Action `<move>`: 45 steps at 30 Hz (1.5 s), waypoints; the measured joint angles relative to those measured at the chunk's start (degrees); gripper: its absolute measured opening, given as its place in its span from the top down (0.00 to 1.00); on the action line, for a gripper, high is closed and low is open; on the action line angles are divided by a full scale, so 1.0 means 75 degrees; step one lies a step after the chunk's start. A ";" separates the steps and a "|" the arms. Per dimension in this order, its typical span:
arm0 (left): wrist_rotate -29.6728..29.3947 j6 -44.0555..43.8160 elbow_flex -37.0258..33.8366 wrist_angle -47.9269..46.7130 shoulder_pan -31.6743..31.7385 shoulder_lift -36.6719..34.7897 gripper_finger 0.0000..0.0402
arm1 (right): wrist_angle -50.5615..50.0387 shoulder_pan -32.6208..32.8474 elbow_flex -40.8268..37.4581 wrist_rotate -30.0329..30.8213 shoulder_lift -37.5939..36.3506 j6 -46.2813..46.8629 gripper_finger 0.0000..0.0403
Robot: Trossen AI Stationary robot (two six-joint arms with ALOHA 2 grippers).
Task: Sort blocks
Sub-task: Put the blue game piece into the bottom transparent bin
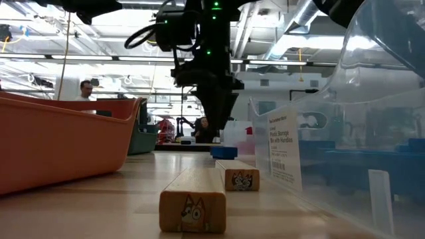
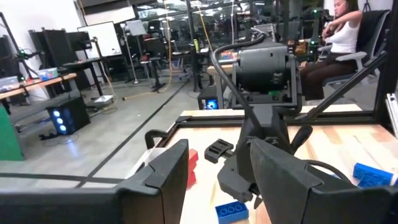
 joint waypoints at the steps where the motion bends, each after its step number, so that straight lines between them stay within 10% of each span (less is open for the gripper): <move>1: 0.0020 -0.0051 -0.0001 0.0000 0.0000 0.0000 0.58 | -0.0003 0.0020 0.0000 0.0003 0.0000 -0.0054 0.58; 19: 0.0649 -0.0459 -0.0001 -0.0583 -0.0003 0.0000 0.58 | -0.0416 0.0269 -0.0099 0.0936 -0.0015 0.0868 0.38; 45: 0.1398 -0.1005 -0.0003 -0.1599 -0.0003 -0.1089 0.58 | 0.0335 0.0402 -0.0075 0.2195 -0.0211 0.1001 0.38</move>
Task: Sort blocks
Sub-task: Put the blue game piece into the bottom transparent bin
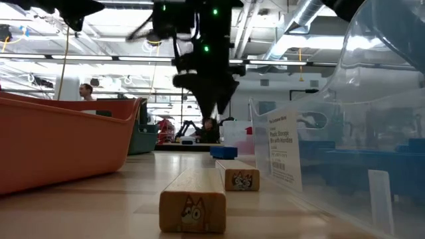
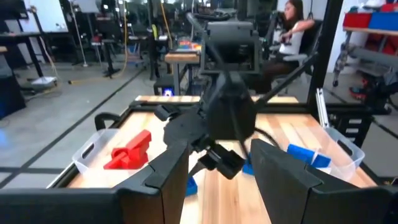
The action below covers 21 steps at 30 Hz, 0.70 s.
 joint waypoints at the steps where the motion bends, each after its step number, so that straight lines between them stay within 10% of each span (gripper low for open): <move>1: 0.0000 0.0000 0.0000 0.0003 0.0000 -0.0079 0.58 | 0.0126 0.0009 0.0056 -0.0006 -0.0092 -0.0123 0.38; 12: -0.0052 0.0087 0.0000 0.0035 0.0002 -0.0373 0.58 | 0.0942 0.0052 -0.0233 0.0382 -0.2513 -0.1500 0.38; 21: -0.0055 0.0061 0.0000 0.0038 0.0000 -0.0345 0.58 | 0.3094 -0.0120 -0.3675 -0.0038 -0.3965 -0.1310 0.38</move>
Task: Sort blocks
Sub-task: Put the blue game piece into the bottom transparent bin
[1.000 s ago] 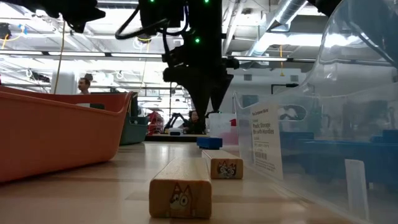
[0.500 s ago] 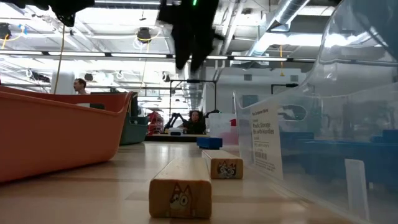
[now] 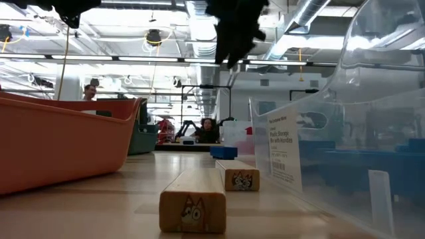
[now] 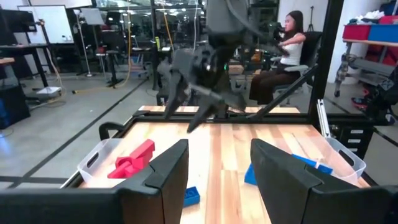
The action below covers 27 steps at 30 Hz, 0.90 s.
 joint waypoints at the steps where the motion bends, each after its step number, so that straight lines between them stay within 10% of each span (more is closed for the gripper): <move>1: 0.0000 -0.0015 0.0000 0.0000 0.0000 0.0000 0.58 | 0.0463 0.0000 -0.0393 -0.0051 -0.0123 0.0045 0.38; 13: -0.0310 0.0045 0.0002 -0.0003 0.0002 0.0022 0.58 | 0.1831 0.0701 -0.2173 0.0038 0.0434 0.3364 0.38; 27: -0.0528 -0.0006 0.0000 -0.0026 0.0000 0.0237 0.58 | 0.1665 0.0006 -0.2172 -0.0858 0.1300 0.4035 0.38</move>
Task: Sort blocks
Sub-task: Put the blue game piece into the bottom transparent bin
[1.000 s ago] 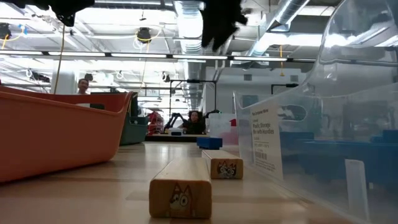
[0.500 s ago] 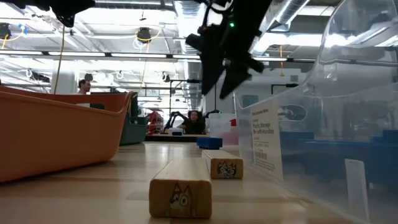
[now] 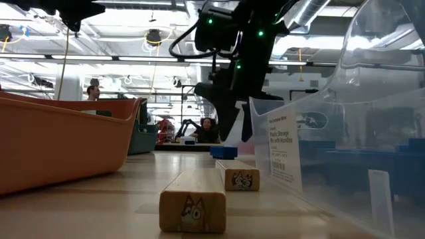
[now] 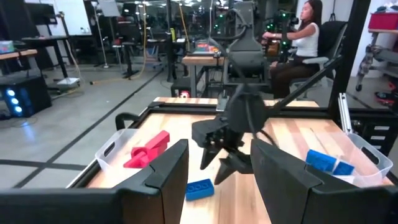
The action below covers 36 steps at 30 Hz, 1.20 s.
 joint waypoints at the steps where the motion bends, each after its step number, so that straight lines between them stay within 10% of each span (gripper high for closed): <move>1: -0.0002 0.0000 0.0000 0.0000 0.0000 0.0013 0.58 | 0.0050 -0.0043 0.0000 -0.0005 0.0003 -0.0004 0.38; 22: -0.0038 0.0087 0.0000 -0.0023 0.0003 0.0020 0.58 | 0.0892 -0.0241 0.0018 -0.0286 0.0726 -0.0408 0.41; 36: -0.0037 0.0087 0.0000 -0.0066 0.0003 0.0020 0.58 | 0.0305 -0.0190 0.0079 -0.0467 0.0577 -0.0962 0.84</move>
